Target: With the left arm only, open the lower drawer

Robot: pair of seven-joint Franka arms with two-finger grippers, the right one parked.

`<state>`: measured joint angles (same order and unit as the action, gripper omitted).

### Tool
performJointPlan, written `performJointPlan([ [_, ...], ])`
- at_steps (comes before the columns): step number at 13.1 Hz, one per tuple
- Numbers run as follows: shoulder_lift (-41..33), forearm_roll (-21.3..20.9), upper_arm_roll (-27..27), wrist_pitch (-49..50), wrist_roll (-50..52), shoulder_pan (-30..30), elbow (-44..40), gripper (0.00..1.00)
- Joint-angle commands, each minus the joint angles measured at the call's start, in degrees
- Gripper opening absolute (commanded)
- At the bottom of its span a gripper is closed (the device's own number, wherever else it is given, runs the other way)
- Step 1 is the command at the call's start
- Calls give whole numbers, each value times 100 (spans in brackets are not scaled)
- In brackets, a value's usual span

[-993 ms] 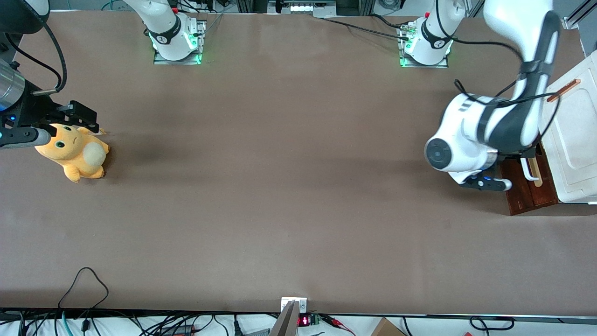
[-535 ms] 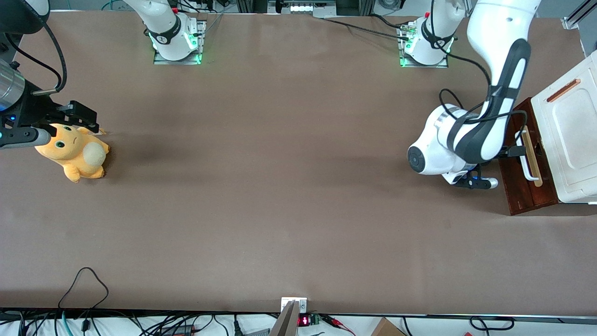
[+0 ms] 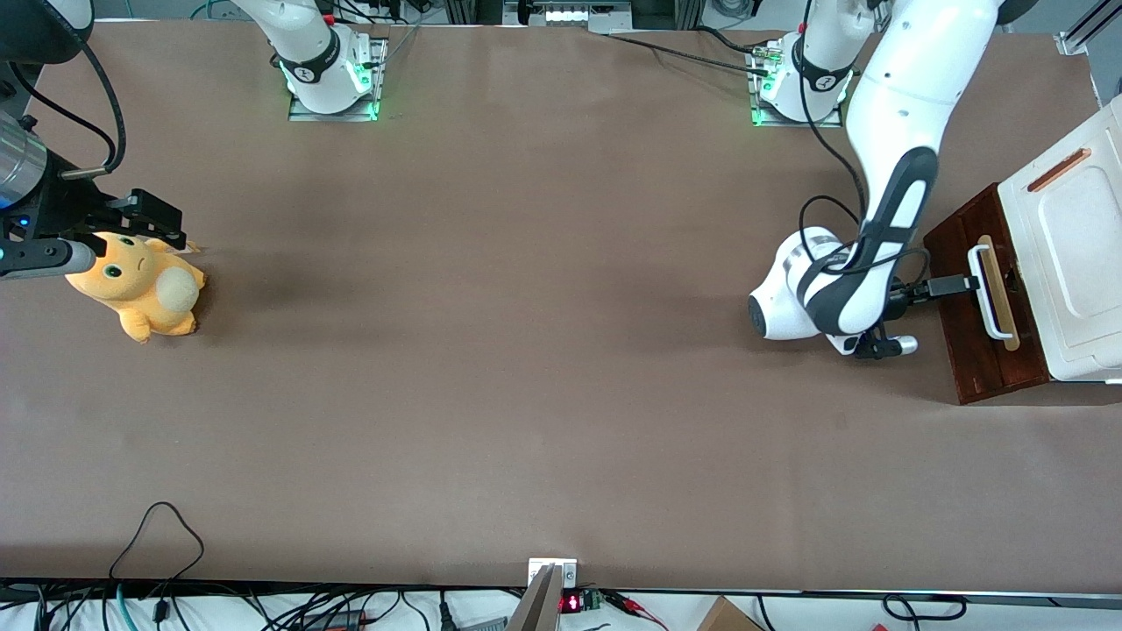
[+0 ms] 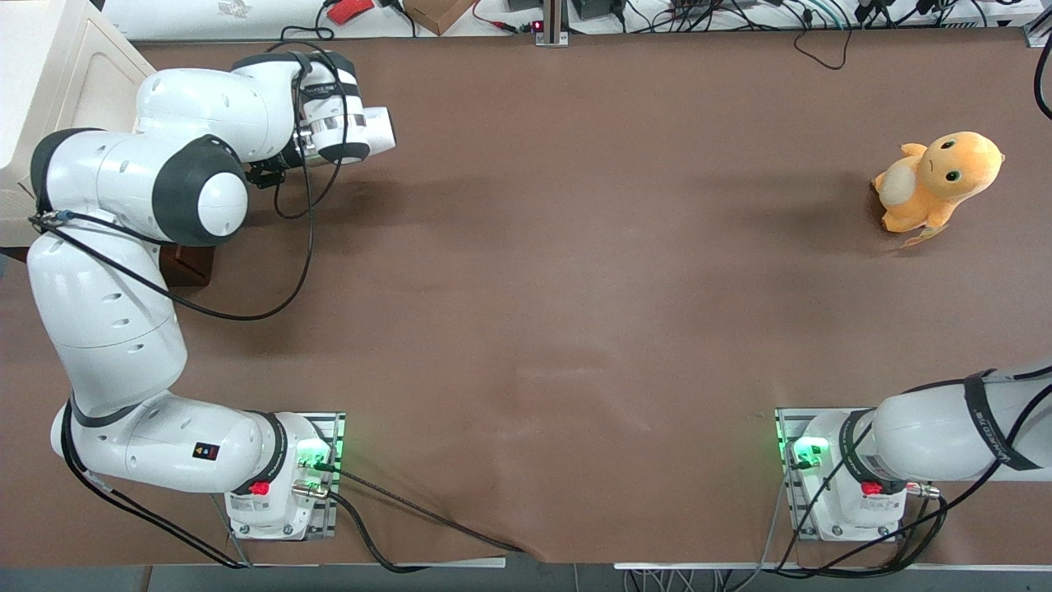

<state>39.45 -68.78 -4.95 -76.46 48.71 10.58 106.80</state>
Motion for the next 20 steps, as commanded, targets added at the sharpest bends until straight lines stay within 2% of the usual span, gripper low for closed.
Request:
performJointPlan([
  [1, 72, -206, 38, 123, 59, 41, -98, 100],
  [7, 19, -250, 38, -87, -626, -161, -63, 100],
  [15, 63, -496, 38, -361, -512, -179, -45, 100],
  [17, 63, -724, 38, -361, -346, -188, 51, 100],
  [20, 63, -742, 38, -361, -319, -310, 96, 100],
])
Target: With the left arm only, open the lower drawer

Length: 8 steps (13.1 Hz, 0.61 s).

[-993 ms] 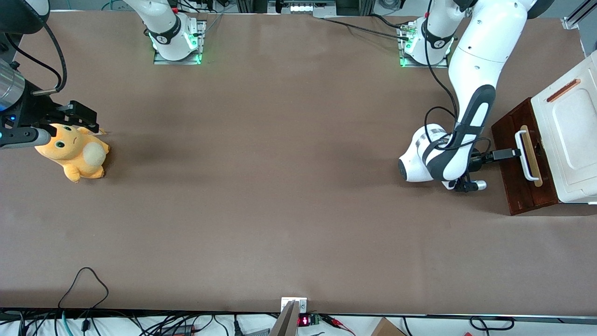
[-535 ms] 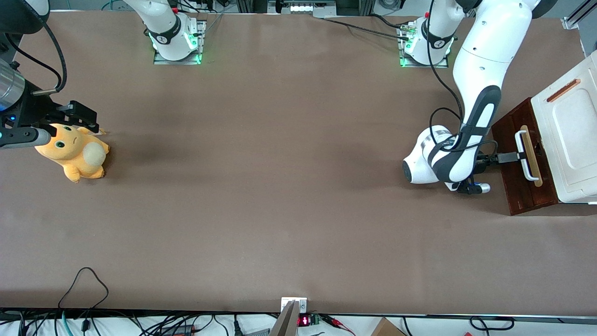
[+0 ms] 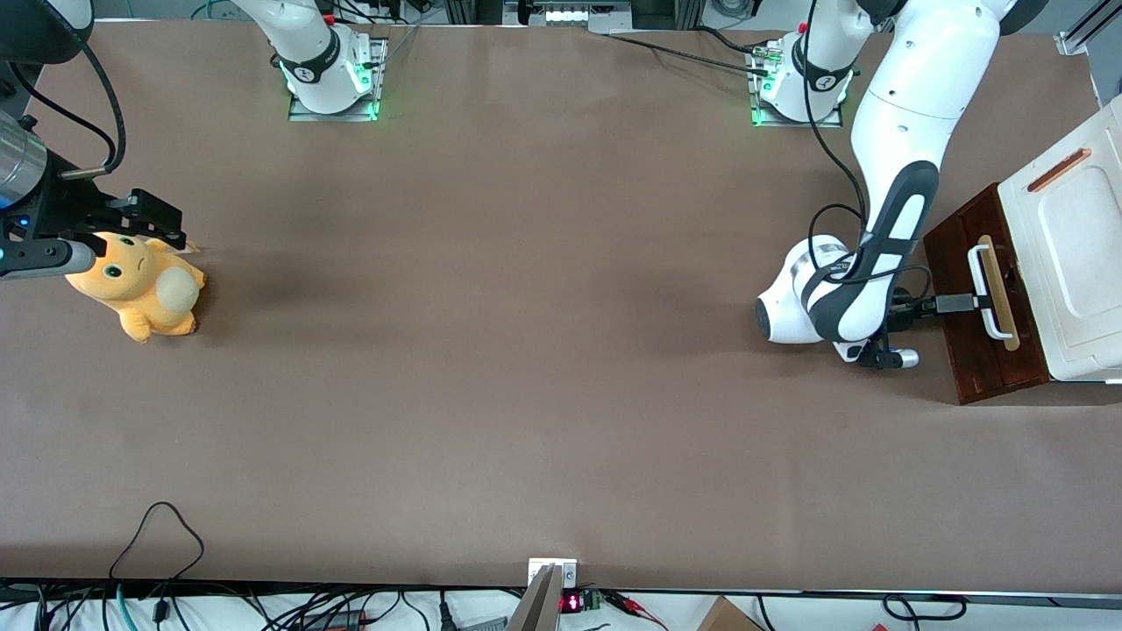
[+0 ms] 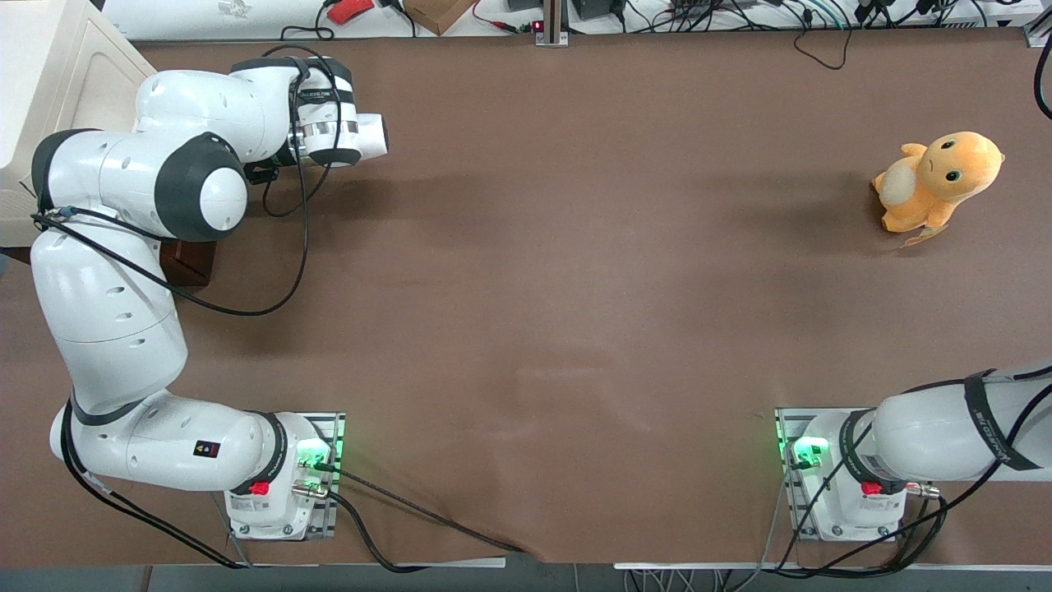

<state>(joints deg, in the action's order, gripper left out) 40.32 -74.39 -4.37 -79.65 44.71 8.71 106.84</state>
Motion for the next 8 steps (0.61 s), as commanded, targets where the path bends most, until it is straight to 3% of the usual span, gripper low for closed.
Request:
performJointPlan([
  [1, -32, -181, -20, -41, 90, -150, 135, 100],
  [8, -33, -181, -20, -41, 196, -247, 294, 100],
])
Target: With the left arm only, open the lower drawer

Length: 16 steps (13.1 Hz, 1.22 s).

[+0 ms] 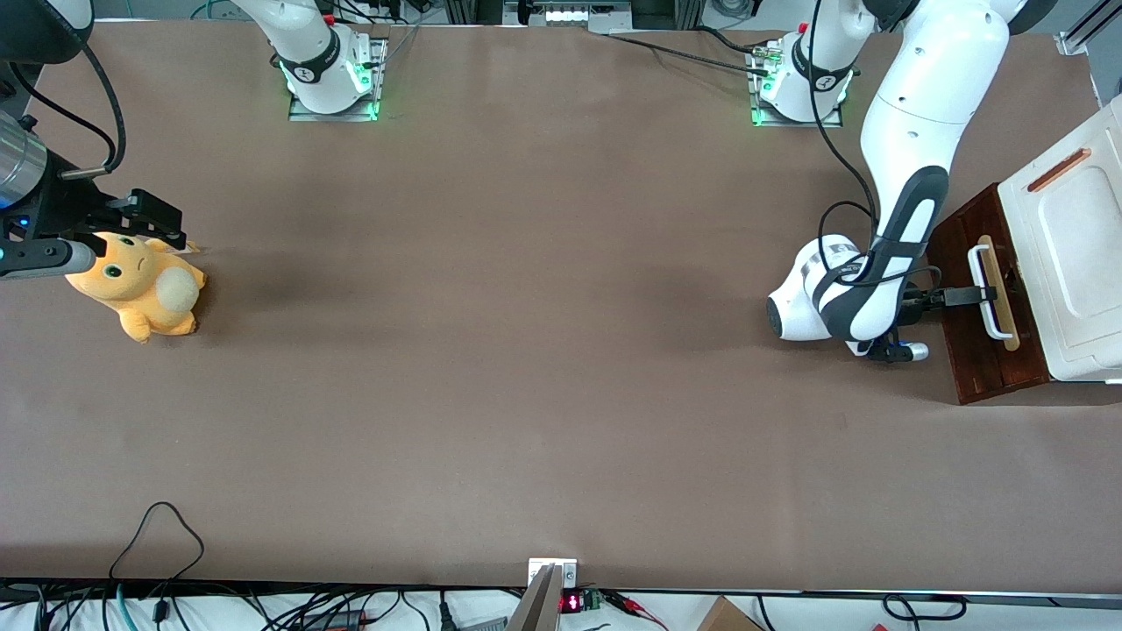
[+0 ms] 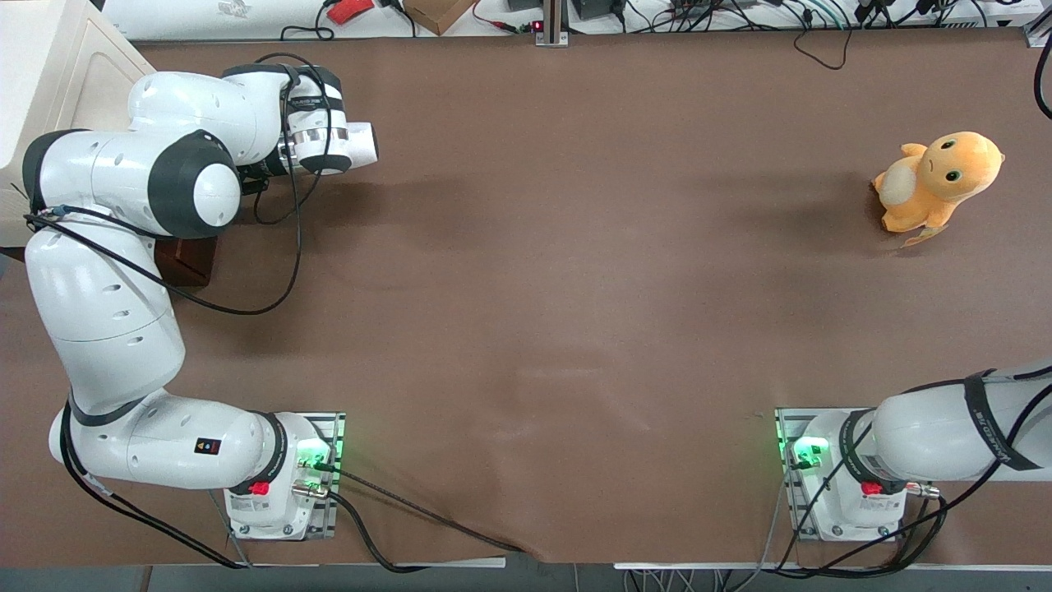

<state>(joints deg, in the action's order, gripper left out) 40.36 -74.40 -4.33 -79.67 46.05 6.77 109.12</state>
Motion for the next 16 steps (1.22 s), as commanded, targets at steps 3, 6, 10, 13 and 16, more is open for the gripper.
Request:
performJointPlan([
  [3, -37, -180, -24, -49, 54, -132, 65, 99],
  [6, -46, -180, -24, -40, 62, -176, 65, 95],
  [10, -54, -180, -24, -40, 62, -220, 65, 82],
  [13, -54, -180, -24, -40, 62, -281, 65, 80],
  [16, -54, -180, -24, -40, 62, -290, 65, 75],
])
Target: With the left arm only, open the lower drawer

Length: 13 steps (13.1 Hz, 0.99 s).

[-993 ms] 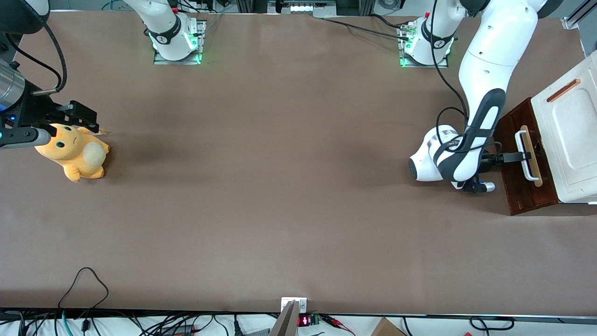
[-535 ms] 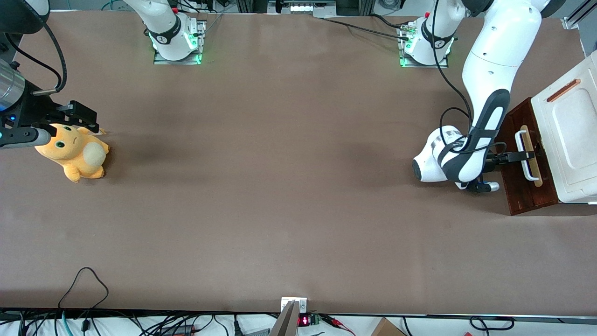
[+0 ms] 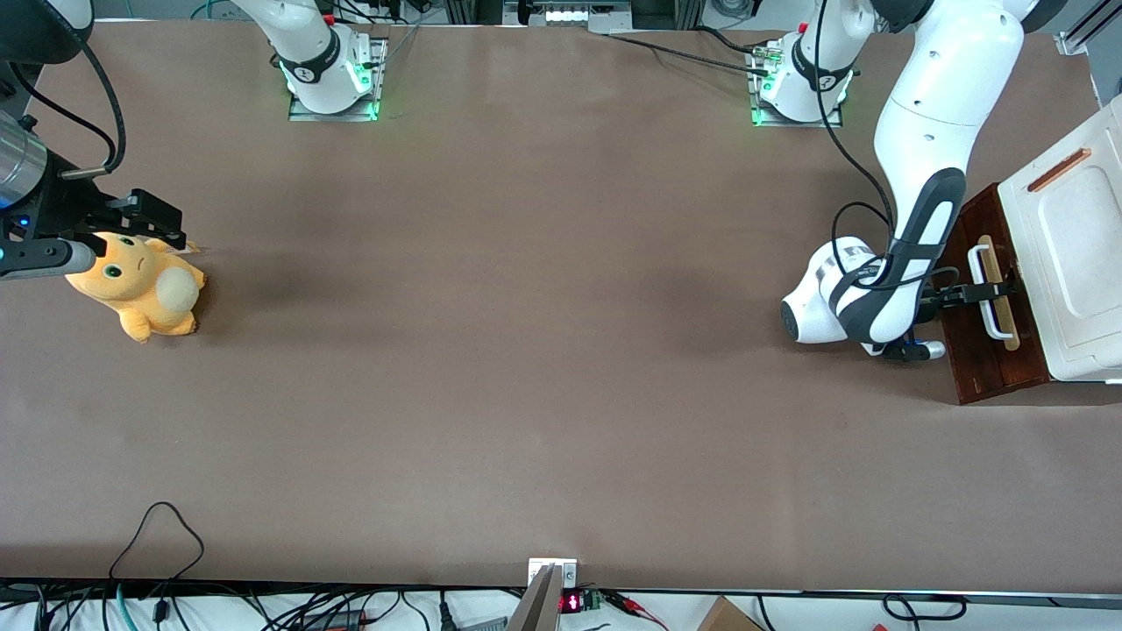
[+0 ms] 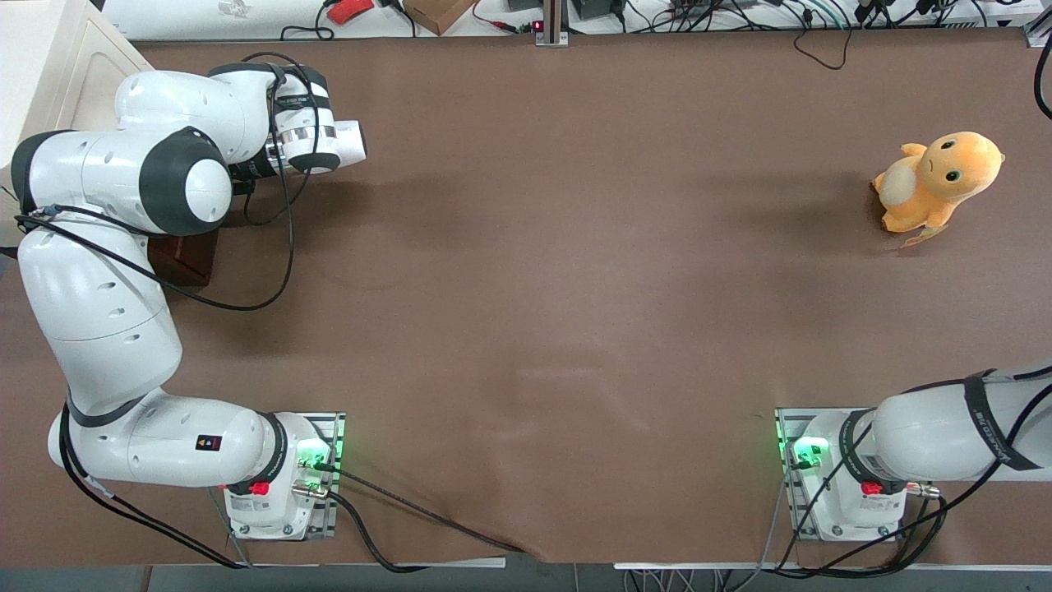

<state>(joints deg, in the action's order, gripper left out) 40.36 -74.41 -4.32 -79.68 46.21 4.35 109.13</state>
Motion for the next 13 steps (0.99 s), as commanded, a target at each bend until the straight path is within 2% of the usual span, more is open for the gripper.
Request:
performJointPlan([
  [1, -63, -179, -25, -39, 55, -48, 65, 72],
  [13, -54, -83, -34, -21, 72, -48, 65, 45],
])
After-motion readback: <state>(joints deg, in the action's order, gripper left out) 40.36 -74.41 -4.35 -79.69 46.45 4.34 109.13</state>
